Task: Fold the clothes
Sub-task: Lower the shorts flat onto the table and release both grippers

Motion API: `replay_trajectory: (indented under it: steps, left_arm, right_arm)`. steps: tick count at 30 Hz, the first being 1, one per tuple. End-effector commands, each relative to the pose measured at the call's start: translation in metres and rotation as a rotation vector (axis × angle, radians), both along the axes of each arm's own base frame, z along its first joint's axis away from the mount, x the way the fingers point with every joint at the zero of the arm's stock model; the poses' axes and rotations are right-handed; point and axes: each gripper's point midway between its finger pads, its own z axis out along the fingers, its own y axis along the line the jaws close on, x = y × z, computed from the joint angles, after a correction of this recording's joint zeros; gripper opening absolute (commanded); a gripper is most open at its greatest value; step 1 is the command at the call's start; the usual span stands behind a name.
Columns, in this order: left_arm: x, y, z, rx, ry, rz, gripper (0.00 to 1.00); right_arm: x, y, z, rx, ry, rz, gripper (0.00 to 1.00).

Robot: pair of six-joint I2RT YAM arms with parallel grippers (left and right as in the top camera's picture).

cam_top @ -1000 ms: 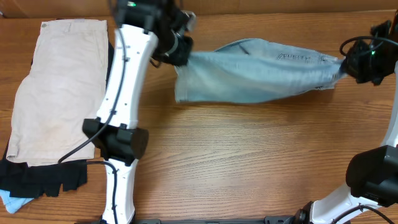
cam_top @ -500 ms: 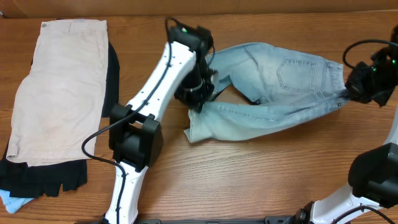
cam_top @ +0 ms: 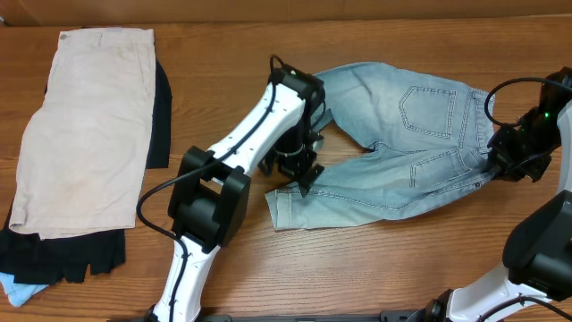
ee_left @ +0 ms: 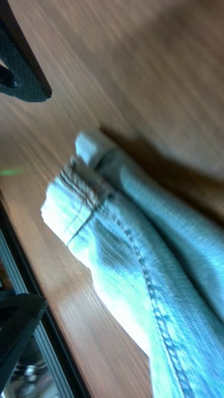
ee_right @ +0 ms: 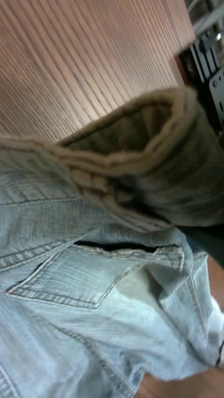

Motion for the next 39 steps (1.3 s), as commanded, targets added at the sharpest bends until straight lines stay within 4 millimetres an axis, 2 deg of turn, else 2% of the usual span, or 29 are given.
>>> replay_trajectory:
  steps: [1, 5, 7, 9, 12, 15, 17, 19, 20, 21, 23, 29, 35, 39]
  left_arm:
    - [0.045, 0.001, 0.04, -0.074, -0.17, 0.016, 1.0]
    - [0.098, -0.002, 0.096, -0.191, -0.399, 0.072, 1.0]
    - [0.126, -0.004, 0.123, -0.256, -0.529, 0.095, 1.0]
    - [0.15, -0.004, 0.138, -0.302, -0.628, 0.113, 1.0]
    - [0.177, -0.005, 0.141, -0.334, -0.713, 0.131, 1.0]
    - [0.193, -0.006, 0.128, -0.345, -0.739, 0.14, 1.0]
    - [0.203, -0.008, 0.112, -0.342, -0.737, 0.144, 1.0]
    - [0.211, -0.009, 0.089, -0.331, -0.72, 0.143, 1.0]
    - [0.216, -0.011, 0.071, -0.327, -0.7, 0.133, 1.0]
    - [0.218, -0.012, 0.059, -0.326, -0.687, 0.118, 1.0]
    - [0.222, -0.015, 0.039, -0.325, -0.669, 0.086, 1.0]
    - [0.229, -0.019, -0.013, -0.306, -0.622, 0.085, 0.99]
    - [0.236, -0.02, -0.029, -0.308, -0.624, 0.086, 0.96]
    - [0.237, -0.029, -0.034, -0.349, -0.619, 0.082, 0.88]
  right_arm:
    - [0.001, -0.004, 0.018, -0.04, -0.074, -0.01, 0.27]
    - [0.011, -0.007, 0.045, -0.051, -0.174, -0.021, 0.41]
    - [0.019, -0.003, 0.072, -0.044, -0.266, 0.008, 0.46]
    - [0.025, 0.001, 0.098, -0.041, -0.35, 0.045, 0.51]
    - [0.027, 0.006, 0.148, -0.081, -0.476, 0.079, 0.54]
    - [0.026, 0.011, 0.184, -0.126, -0.572, 0.099, 0.57]
    - [0.024, 0.02, 0.208, -0.143, -0.652, 0.119, 0.69]
    - [0.021, 0.03, 0.226, -0.148, -0.72, 0.14, 0.78]
    - [0.019, 0.035, 0.235, -0.156, -0.76, 0.153, 0.83]
    - [0.017, 0.037, 0.239, -0.161, -0.774, 0.158, 0.85]
    - [0.015, 0.04, 0.242, -0.164, -0.785, 0.166, 0.89]
    - [0.011, 0.042, 0.238, -0.151, -0.759, 0.164, 0.89]
    - [0.013, 0.041, 0.239, -0.157, -0.769, 0.165, 0.89]
    - [0.015, 0.04, 0.239, -0.158, -0.773, 0.165, 0.88]
